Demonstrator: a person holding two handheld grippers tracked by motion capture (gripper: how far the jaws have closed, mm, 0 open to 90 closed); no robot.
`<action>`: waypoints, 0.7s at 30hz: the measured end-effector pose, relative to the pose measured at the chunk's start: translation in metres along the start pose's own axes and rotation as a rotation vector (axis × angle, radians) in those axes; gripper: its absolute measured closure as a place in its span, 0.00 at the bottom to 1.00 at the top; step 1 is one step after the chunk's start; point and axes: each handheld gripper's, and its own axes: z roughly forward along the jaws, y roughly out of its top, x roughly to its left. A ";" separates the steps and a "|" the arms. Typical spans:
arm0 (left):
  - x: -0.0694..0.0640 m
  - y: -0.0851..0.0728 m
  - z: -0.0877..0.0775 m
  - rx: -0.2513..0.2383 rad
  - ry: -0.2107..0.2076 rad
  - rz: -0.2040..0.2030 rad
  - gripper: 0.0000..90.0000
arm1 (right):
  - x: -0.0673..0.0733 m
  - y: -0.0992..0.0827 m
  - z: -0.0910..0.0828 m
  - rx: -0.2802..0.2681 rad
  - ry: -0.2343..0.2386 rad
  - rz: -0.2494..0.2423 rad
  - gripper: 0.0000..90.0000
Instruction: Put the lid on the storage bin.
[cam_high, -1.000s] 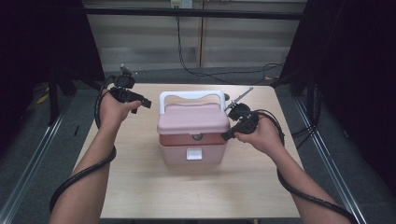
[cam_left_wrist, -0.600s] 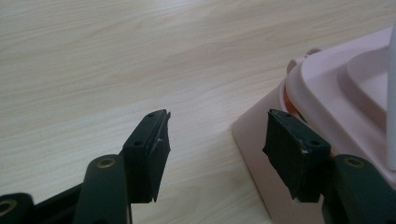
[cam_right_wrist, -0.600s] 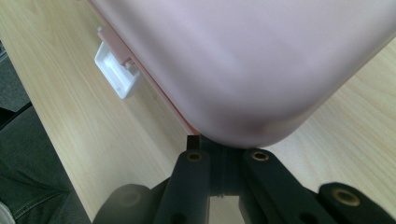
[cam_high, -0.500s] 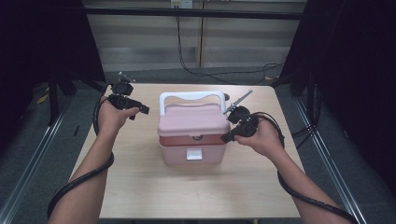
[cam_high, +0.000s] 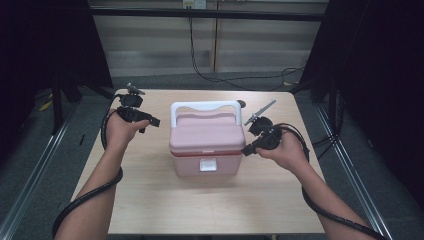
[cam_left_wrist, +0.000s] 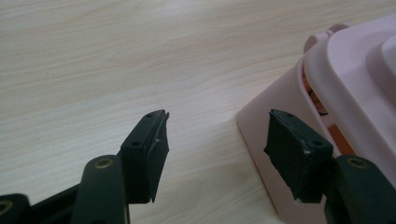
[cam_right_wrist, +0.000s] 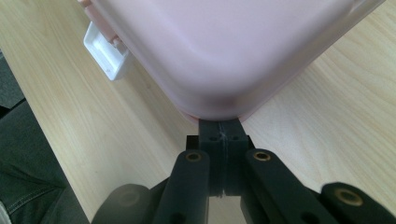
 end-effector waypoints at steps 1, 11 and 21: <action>0.000 0.000 0.001 0.000 -0.002 -0.002 0.43 | 0.000 -0.001 0.000 -0.003 0.007 0.005 1.00; 0.003 -0.005 0.005 0.012 -0.005 -0.005 0.40 | -0.002 -0.004 0.000 -0.016 0.003 0.010 0.99; 0.006 -0.011 0.005 0.007 -0.011 -0.021 0.39 | -0.003 -0.007 0.001 -0.011 0.007 0.013 0.98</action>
